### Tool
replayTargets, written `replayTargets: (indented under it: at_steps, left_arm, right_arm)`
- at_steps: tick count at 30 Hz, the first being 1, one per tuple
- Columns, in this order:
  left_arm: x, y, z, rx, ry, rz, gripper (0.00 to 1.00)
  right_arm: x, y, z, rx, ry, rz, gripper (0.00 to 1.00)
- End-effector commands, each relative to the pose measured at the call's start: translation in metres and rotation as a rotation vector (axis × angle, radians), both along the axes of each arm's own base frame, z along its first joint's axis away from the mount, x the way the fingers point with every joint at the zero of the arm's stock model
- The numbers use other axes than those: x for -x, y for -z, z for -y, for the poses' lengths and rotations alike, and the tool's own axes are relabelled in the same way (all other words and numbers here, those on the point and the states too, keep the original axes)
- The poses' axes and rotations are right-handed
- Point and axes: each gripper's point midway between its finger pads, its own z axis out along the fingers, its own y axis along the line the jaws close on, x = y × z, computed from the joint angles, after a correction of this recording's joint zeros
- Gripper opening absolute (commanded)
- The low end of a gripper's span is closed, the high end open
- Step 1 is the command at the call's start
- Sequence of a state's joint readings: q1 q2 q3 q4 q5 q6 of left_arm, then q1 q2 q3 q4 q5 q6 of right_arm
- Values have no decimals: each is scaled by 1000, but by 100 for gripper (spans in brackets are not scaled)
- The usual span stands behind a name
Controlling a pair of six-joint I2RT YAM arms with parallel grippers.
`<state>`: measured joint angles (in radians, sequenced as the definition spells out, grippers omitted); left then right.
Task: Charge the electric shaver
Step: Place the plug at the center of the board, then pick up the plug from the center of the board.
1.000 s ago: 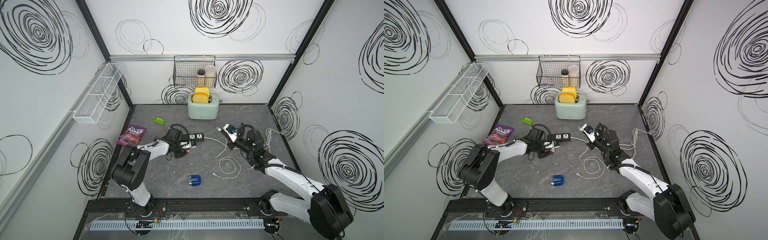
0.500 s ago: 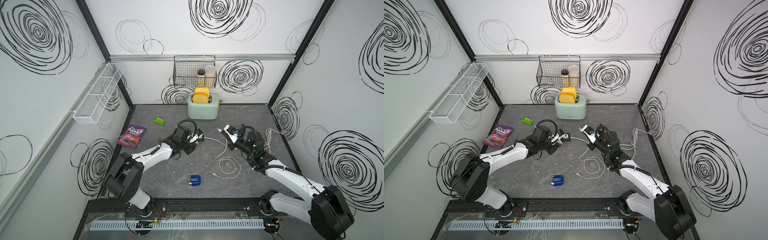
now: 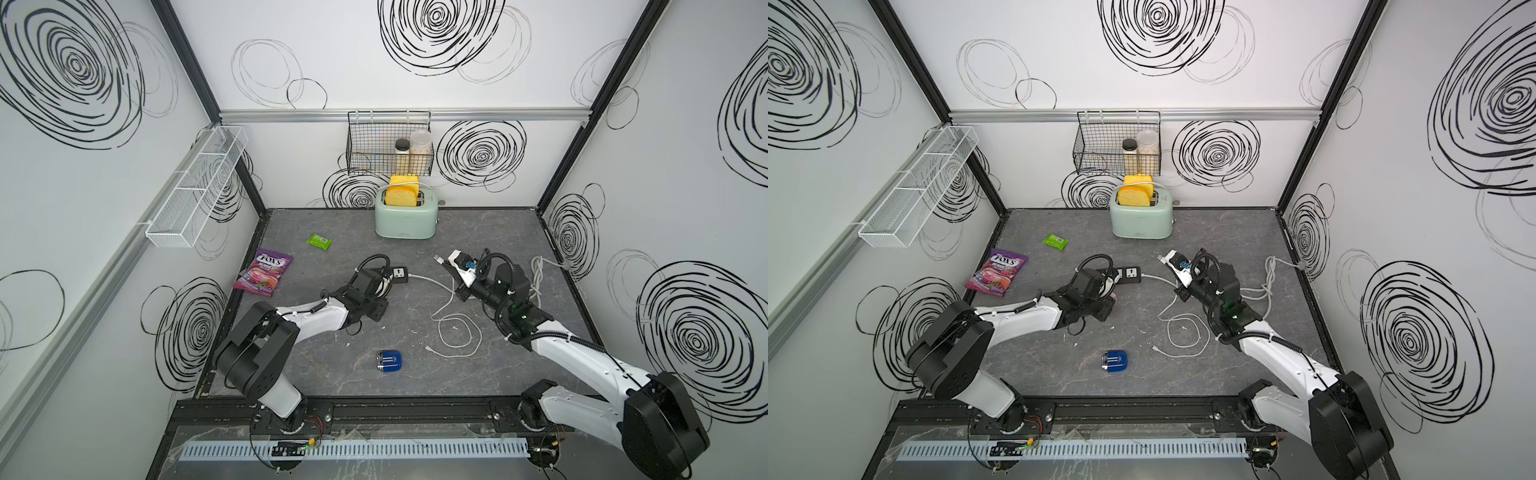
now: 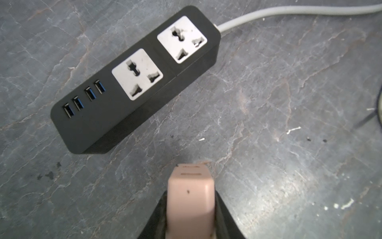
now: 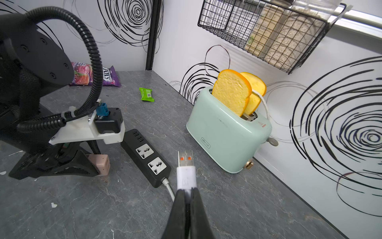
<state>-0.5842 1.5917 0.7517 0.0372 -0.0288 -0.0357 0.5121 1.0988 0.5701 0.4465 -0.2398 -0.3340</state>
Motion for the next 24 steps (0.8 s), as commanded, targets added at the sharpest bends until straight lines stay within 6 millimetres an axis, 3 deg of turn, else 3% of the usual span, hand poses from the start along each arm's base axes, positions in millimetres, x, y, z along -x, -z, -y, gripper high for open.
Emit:
replayTargets:
  at_steps: [1, 7, 10, 12, 17, 24]
  left_arm:
    - [-6, 5, 4, 41, -57, 37, 35]
    - [1, 19, -7, 52, -106, 69, 46]
    - [7, 18, -7, 111, -108, 110, 64]
    - [13, 18, -7, 141, -97, 136, 69]
    - [20, 23, -6, 184, -76, 185, 68]
    - [16, 14, -3, 246, -70, 262, 56]
  right_arm:
    - [4, -6, -2, -7, -14, 33, 0]
    - [3, -4, -2, -1, -12, 32, 0]
    - [3, -3, -3, 1, -13, 30, 0]
    - [2, -2, -2, 2, -9, 28, 0]
    - [2, -1, -3, 4, -9, 25, 0]
    - [1, 4, -4, 13, -12, 14, 0]
